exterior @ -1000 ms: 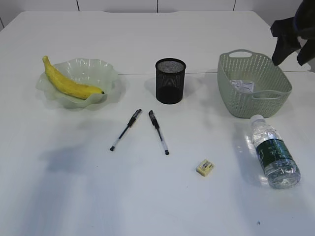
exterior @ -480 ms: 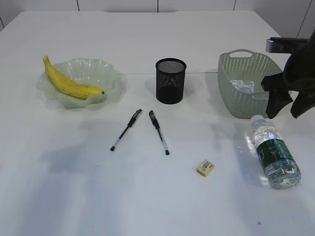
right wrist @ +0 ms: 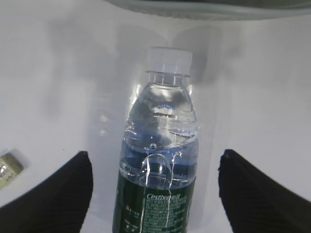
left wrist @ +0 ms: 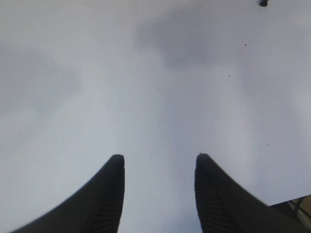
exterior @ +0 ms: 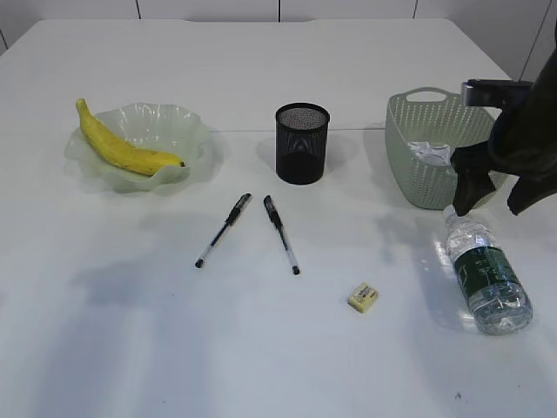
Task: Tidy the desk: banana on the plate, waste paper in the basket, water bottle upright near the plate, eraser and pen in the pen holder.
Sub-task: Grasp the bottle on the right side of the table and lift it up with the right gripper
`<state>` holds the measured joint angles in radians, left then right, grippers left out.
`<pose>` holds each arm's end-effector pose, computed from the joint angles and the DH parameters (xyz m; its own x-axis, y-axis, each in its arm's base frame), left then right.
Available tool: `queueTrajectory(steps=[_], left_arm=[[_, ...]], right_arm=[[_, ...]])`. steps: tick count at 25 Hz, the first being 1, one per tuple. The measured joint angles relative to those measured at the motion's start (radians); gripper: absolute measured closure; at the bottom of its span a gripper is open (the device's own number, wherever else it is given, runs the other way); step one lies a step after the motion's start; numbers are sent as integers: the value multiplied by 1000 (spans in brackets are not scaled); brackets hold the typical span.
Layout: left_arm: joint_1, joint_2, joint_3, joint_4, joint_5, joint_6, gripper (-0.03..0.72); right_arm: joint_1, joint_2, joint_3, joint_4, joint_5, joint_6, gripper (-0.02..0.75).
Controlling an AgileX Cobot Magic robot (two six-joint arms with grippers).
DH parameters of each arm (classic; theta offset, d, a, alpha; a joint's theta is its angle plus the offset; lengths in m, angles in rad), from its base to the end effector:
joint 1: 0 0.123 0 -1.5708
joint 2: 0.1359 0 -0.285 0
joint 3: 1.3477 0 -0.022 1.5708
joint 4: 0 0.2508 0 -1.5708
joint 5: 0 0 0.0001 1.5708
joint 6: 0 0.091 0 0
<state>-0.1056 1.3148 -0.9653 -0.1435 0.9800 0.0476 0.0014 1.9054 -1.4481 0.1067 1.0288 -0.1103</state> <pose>0.2408 -0.0364 0.2767 -0.9439 0.0674 -0.3233 0.1125 0.9860 -0.1229 0.3866 0.0088 0.2176 -0.9824 -0.0562 -0.1782 -0.0714 0.9942 0.0801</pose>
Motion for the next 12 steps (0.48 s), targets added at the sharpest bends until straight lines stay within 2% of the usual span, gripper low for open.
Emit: queueTrajectory(steps=[12], left_arm=[[0, 0, 0, 0, -5, 0, 362]], right_arm=[[0, 86, 0, 0, -47, 15, 132]])
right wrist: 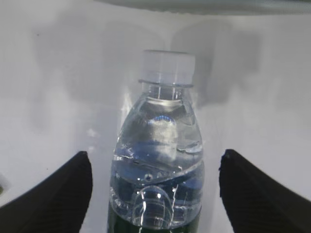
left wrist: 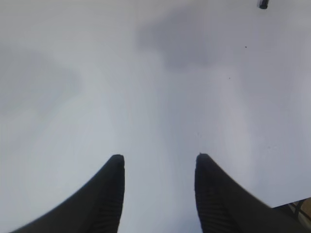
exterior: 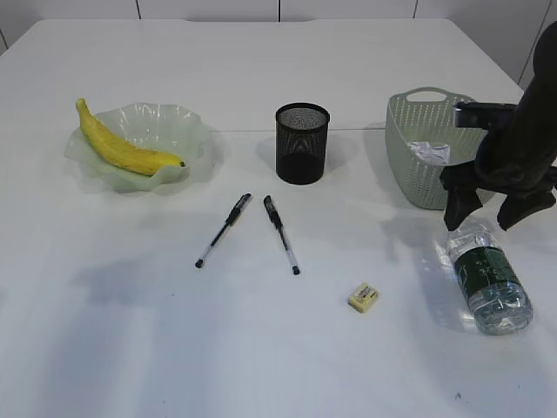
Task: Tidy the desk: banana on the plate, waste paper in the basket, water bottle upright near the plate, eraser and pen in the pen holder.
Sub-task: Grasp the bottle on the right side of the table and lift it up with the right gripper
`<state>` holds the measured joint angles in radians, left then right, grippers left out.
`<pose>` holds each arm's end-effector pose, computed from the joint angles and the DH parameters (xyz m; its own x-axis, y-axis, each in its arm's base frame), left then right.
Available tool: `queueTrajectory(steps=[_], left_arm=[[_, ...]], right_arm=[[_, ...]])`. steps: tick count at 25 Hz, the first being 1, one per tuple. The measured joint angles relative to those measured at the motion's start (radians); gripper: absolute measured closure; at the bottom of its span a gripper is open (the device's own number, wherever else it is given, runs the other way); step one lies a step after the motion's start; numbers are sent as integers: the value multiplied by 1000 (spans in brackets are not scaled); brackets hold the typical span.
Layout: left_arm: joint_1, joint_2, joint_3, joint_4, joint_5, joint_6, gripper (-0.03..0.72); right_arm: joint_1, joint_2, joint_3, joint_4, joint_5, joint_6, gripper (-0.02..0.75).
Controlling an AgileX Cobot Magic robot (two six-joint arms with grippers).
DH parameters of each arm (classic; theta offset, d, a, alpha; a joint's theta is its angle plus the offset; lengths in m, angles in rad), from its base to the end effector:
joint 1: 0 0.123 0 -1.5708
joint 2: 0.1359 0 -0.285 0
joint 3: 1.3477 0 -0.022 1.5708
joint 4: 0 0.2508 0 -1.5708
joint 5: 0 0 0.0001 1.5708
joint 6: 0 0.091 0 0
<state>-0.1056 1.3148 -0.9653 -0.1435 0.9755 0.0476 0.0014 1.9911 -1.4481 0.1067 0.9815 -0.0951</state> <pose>0.2411 -0.0364 0.2769 -0.9425 0.0667 -0.3275 0.1124 0.9861 -0.1227 0.3975 0.0086 0.1846 -0.9896 -0.0369 -0.1388 -0.0487 0.9954 0.0828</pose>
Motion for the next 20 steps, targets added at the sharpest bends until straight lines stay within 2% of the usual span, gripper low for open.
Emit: queueTrajectory(steps=[20], left_arm=[[0, 0, 0, 0, -24, 0, 362]], right_arm=[[0, 134, -78, 0, -19, 9, 132]])
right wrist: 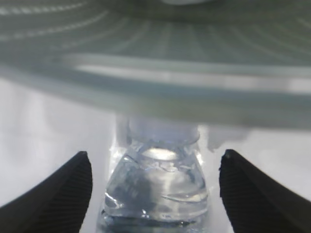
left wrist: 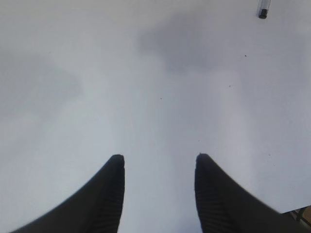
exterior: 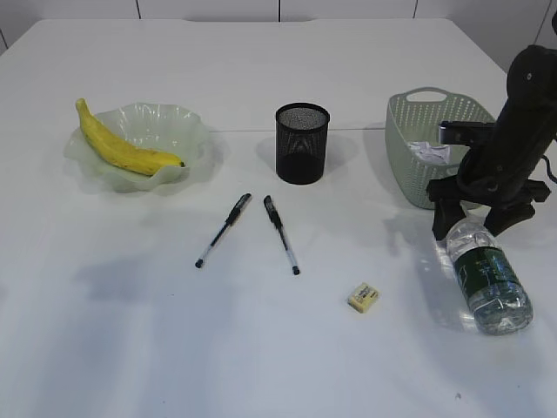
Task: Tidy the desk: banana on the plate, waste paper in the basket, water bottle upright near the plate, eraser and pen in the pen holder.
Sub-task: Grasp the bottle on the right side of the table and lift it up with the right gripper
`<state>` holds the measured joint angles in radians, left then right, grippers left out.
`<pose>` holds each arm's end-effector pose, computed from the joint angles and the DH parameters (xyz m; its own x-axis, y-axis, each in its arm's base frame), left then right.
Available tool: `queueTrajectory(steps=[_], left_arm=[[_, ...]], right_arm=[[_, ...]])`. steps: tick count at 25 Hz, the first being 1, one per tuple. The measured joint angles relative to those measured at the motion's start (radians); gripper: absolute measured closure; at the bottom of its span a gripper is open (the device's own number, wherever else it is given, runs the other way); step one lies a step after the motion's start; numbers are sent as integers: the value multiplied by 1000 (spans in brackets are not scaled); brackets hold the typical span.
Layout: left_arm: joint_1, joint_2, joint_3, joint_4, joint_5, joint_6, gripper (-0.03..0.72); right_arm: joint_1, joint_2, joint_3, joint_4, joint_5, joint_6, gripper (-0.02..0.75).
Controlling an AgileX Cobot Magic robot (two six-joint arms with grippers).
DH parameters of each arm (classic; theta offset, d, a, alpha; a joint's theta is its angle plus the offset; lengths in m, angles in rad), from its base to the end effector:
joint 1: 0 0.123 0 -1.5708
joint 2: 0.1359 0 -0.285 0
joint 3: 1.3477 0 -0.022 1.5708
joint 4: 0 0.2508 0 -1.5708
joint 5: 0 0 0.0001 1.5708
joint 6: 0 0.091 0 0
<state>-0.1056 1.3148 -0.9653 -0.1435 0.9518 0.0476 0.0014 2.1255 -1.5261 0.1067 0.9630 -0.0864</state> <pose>0.2432 -0.0364 0.2776 -0.9348 0.0631 -0.3496 0.1121 0.9862 -0.1216 0.4197 0.0085 0.1487 -0.9946 -0.0266 -0.1003 -0.0352 0.9958 0.0845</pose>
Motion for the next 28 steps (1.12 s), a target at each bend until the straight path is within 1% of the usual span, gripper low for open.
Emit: queueTrajectory(steps=[12, 14, 17, 20, 22, 28], left_arm=[[0, 0, 0, 0, -11, 0, 362], [0, 0, 0, 0, -11, 0, 362], [0, 0, 0, 0, -11, 0, 362], [0, 0, 0, 0, -13, 0, 362], [0, 0, 0, 0, -13, 0, 362], [0, 0, 0, 0, -13, 0, 362]], right_arm=[[0, 16, -2, 0, 4, 6, 153], [0, 16, -2, 0, 4, 7, 191], [0, 16, -2, 2, 6, 10, 277], [0, 16, -2, 2, 12, 10, 343], [0, 16, -4, 2, 20, 10, 357], [0, 16, -4, 8, 49, 10, 360]])
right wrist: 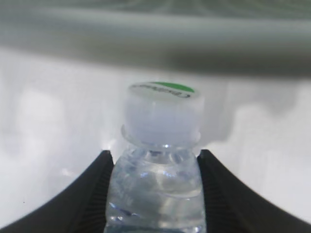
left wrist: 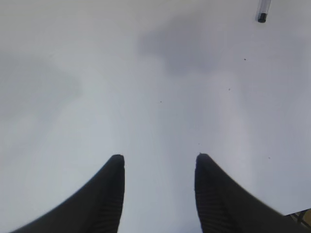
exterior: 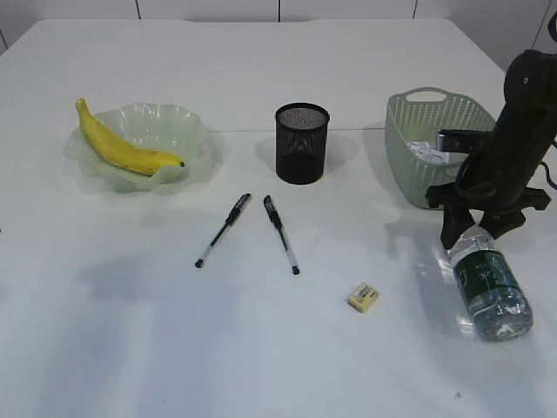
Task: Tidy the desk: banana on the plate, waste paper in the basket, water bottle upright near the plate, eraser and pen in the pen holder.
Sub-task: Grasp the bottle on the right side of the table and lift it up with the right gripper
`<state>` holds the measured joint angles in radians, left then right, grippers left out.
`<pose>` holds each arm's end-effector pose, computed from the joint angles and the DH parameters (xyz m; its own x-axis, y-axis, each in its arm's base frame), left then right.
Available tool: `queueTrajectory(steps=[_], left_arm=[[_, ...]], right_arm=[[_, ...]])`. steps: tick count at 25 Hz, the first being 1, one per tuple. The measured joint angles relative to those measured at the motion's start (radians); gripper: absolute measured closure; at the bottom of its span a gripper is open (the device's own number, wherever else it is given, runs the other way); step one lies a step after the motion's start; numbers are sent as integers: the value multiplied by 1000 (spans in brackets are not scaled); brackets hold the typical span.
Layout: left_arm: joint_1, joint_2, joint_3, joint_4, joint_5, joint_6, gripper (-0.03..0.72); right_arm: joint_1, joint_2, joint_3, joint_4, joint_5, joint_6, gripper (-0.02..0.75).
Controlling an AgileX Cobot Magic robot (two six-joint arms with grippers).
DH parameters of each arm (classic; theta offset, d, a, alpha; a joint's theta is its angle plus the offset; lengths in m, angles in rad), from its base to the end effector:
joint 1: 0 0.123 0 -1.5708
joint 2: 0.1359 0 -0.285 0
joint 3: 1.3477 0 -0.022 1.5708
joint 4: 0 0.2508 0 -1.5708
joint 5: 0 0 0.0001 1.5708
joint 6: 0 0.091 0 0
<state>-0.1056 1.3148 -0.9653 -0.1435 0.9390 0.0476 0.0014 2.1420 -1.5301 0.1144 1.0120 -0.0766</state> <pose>0.2443 -0.0365 0.2780 -0.9304 0.0611 -0.3614 0.1118 0.9863 -0.1211 0.4165 0.0094 0.1426 -0.9991 -0.0171 -0.0386 -0.0207 0.9952 0.0961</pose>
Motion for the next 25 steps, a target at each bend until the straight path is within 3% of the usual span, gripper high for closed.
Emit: queueTrajectory(steps=[20, 25], left_arm=[[0, 0, 0, 0, 0, 0, 362], [0, 0, 0, 0, 0, 0, 362]], right_arm=[[0, -181, 5, 5, 114, -6, 368], [0, -297, 106, 27, 93, -6, 369]])
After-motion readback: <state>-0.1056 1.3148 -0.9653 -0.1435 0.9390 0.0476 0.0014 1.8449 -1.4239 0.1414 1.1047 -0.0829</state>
